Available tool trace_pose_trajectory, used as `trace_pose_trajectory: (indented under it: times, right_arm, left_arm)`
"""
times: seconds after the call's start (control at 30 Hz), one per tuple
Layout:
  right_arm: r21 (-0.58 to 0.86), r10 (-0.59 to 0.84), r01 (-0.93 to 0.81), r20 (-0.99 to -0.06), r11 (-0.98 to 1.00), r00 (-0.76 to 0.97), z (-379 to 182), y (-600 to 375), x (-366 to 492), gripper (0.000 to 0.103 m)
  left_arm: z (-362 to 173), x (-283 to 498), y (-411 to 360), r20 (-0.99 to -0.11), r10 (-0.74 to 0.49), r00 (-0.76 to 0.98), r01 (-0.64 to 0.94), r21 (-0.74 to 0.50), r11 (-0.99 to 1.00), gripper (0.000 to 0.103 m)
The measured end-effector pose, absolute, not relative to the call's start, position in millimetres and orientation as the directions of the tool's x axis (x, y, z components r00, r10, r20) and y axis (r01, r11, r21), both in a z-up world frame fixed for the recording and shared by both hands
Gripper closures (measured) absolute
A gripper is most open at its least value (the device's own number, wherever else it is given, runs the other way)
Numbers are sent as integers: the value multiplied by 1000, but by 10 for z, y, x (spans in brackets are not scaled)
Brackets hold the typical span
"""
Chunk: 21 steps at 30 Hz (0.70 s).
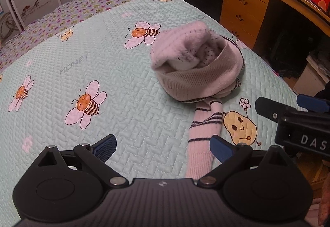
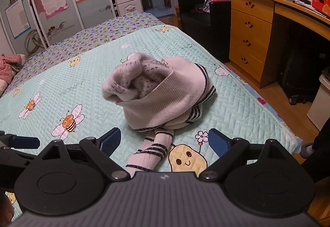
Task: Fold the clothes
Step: 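Move both grippers toward the bunched white striped knit garment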
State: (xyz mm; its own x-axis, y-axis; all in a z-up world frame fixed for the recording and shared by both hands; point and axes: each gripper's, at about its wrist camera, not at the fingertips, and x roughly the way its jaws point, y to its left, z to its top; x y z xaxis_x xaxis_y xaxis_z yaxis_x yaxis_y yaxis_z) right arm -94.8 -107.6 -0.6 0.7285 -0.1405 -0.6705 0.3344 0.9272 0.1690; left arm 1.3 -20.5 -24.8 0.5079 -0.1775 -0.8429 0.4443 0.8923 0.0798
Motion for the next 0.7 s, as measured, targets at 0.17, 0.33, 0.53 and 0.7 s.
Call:
trace_pose_trajectory:
  times: [0.17, 0.33, 0.53, 0.7]
  right_arm:
    - [172, -135, 330, -671, 928, 729, -20, -1076, -896, 11]
    - [163, -133, 316, -666, 935, 734, -9, -1027, -837, 11]
    - [158, -124, 301, -665, 940, 736, 3, -990, -787, 11]
    - [187, -131, 313, -630, 931, 765, -22, -1071, -832, 11]
  left_arm:
    - [-249, 56, -224, -839, -176, 515, 440, 82, 894, 3]
    - [-235, 88, -212, -831, -171, 530, 429, 88, 899, 3]
    - [-244, 107, -214, -827, -162, 539, 425, 101, 899, 3]
    - [-282, 76, -187, -796, -215, 565, 464, 91, 881, 5]
